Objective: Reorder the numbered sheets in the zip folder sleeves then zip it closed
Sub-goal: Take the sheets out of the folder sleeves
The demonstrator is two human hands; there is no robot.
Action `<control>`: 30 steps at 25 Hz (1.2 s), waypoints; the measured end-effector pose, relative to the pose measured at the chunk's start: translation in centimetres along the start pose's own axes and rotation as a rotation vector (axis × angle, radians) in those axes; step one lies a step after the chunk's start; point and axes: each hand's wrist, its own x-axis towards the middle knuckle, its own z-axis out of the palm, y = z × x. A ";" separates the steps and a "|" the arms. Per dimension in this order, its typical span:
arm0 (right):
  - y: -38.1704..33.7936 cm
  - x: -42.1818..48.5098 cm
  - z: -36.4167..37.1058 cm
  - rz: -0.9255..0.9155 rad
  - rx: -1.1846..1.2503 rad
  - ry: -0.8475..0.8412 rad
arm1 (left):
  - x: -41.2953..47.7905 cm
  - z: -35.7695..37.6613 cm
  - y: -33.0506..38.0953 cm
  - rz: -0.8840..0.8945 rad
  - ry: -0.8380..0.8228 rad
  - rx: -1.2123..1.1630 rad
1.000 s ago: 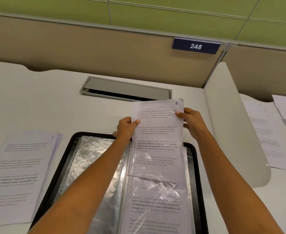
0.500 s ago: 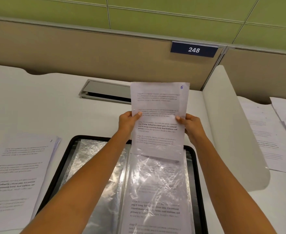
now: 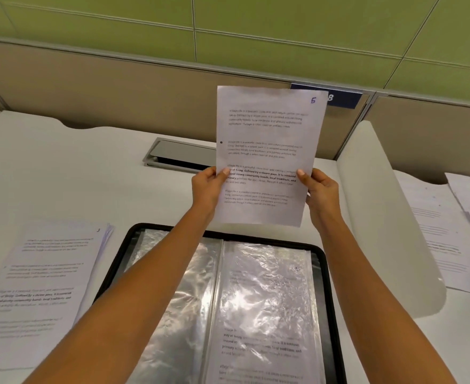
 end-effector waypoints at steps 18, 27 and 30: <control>9.9 -12.7 19.4 0.502 -0.236 -0.201 | -5.6 -29.2 -2.0 -0.143 0.398 0.313; 15.7 -20.5 30.8 0.589 -0.300 -0.292 | -9.4 -43.7 -1.1 -0.168 0.434 0.688; 17.0 -22.1 33.0 0.587 -0.349 -0.297 | -9.9 -46.2 -1.1 -0.183 0.406 0.815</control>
